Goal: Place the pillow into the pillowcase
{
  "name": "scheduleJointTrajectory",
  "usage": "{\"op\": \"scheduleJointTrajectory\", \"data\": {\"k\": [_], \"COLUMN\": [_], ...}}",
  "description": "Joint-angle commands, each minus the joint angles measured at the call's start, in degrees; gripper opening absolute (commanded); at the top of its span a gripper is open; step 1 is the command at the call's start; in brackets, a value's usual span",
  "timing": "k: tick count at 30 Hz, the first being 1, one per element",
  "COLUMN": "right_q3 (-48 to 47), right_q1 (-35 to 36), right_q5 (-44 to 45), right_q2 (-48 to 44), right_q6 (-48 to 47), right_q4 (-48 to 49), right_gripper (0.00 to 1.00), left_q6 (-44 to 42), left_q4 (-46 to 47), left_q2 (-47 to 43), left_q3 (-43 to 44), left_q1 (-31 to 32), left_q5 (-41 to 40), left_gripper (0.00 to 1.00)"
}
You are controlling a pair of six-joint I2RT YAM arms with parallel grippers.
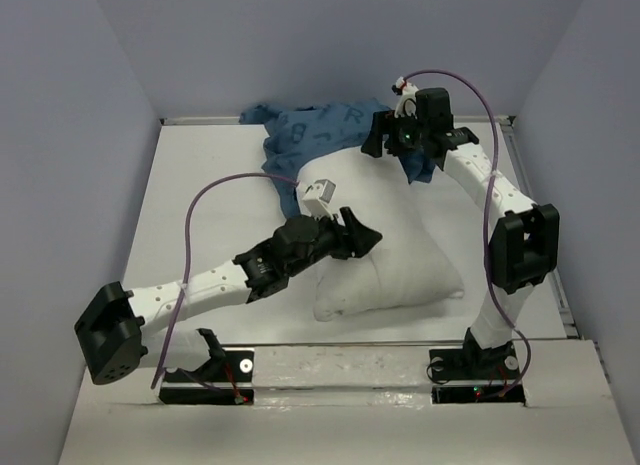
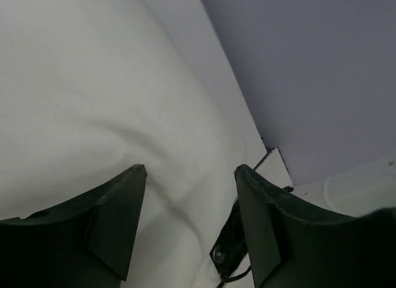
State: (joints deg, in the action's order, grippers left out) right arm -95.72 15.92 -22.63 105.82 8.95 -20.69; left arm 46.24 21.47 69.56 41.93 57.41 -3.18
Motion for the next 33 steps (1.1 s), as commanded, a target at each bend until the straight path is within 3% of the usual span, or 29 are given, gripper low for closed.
{"op": "scheduleJointTrajectory", "data": {"k": [1, 4, 8, 10, 13, 18, 20, 21, 22, 23, 25, 33], "right_q3": [-6.3, -6.6, 1.5, 6.1, 16.6, 20.2, 20.4, 21.1, 21.5, 21.9, 23.9, 28.6], "right_q1": [0.8, 0.8, 2.6, 8.7, 20.0, 26.4, 26.4, 26.4, 25.9, 23.7, 20.5, 13.0], "right_q5": [2.0, 3.4, 3.4, 4.5, 12.5, 28.5, 32.4, 34.0, 36.1, 38.1, 37.1, 34.1], "right_q2": [-4.4, -8.2, -16.9, -21.2, -24.2, -20.5, -18.2, -17.8, -17.4, -17.1, -17.1, -25.5], "right_q6": [-4.1, -4.9, -3.2, -2.5, -1.2, -1.0, -1.4, -1.4, -1.0, -1.0, -0.2, -0.9], "right_q4": [-8.0, -9.9, -8.8, -7.3, -3.8, -5.3, -5.6, -5.2, -5.2, -5.2, -5.0, -3.7], "right_gripper": [0.85, 0.86, 0.86, 0.86, 0.87, 0.88, 0.76, 0.41, 0.17, 0.07, 0.00, 0.00], "left_q6": [-15.9, -24.4, -22.1, -19.5, -14.3, -13.0, -15.1, -15.9, -16.5, -18.6, -20.3, -29.1], "left_q4": [1.0, -14.5, -21.4, -21.1, -14.1, -3.9, 0.9, 0.9, 1.2, 4.3, 6.8, 13.1], "left_q2": [-1.4, -0.4, -1.2, -2.5, -4.4, -1.5, 2.3, 4.2, 5.7, 8.0, 11.5, 20.8], "left_q3": [15.6, 24.8, 23.6, 18.9, 5.1, -2.1, -2.3, -1.4, -0.6, -0.1, 1.2, 5.1], "left_q1": [1.0, 0.7, -10.4, -17.0, -24.8, -30.2, -31.3, -31.3, -31.4, -31.5, -31.5, -30.2], "left_q5": [-7.6, -25.4, -25.7, -25.2, -17.4, -14.9, -12.7, -13.3, -13.1, -10.9, -9.6, -3.2], "left_gripper": [0.72, 0.69, 0.65, 0.64, 0.62, 0.58, 0.57, 0.56, 0.55, 0.54, 0.54, 0.52]}}
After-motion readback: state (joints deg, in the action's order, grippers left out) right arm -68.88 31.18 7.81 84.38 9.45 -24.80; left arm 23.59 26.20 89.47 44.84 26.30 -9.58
